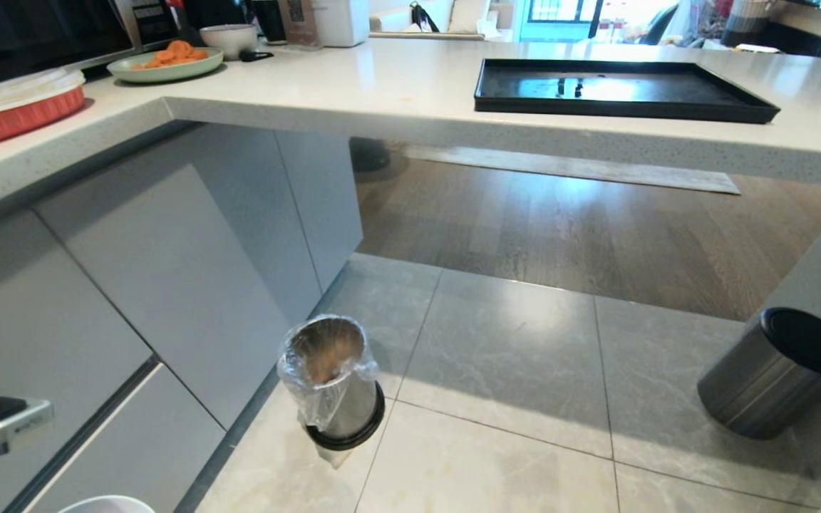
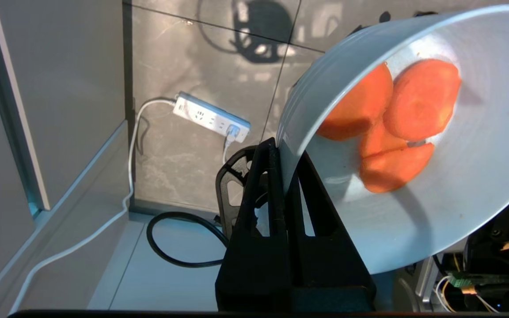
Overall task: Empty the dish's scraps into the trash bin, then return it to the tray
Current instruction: Move the bowl over the trash can
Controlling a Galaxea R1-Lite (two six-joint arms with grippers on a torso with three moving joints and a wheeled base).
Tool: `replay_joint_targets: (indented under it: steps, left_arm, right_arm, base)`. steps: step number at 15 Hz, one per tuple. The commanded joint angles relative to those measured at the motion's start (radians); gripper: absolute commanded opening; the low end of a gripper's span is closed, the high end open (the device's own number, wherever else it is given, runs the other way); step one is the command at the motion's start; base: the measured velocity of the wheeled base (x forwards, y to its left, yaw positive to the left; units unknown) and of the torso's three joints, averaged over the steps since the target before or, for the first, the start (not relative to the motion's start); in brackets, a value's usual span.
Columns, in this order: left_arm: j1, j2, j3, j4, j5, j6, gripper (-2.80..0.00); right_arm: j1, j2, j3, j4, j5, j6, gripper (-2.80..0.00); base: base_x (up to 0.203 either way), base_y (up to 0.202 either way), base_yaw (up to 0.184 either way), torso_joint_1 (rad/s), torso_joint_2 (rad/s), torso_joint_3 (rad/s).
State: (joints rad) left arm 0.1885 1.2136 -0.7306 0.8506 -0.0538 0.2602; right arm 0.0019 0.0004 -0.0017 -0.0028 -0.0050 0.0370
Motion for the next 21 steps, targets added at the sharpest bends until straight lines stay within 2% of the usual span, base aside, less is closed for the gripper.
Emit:
replay_joint_targets:
  steps: [1,21]
  left_arm:
    - [-0.001,-0.003,0.002,0.007,0.0,0.002,-2.8]
    - [-0.006,-0.009,0.014,0.005,0.0,0.005,-2.8]
  right_arm:
    - [0.0,0.0,0.0,0.0,0.0,0.0,-2.8]
    - [0.0,0.0,0.0,0.0,0.0,0.0,-2.8]
  base:
    - [0.0,0.0,0.0,0.0,0.0,0.0]
    - [0.0,0.0,0.0,0.0,0.0,0.0]
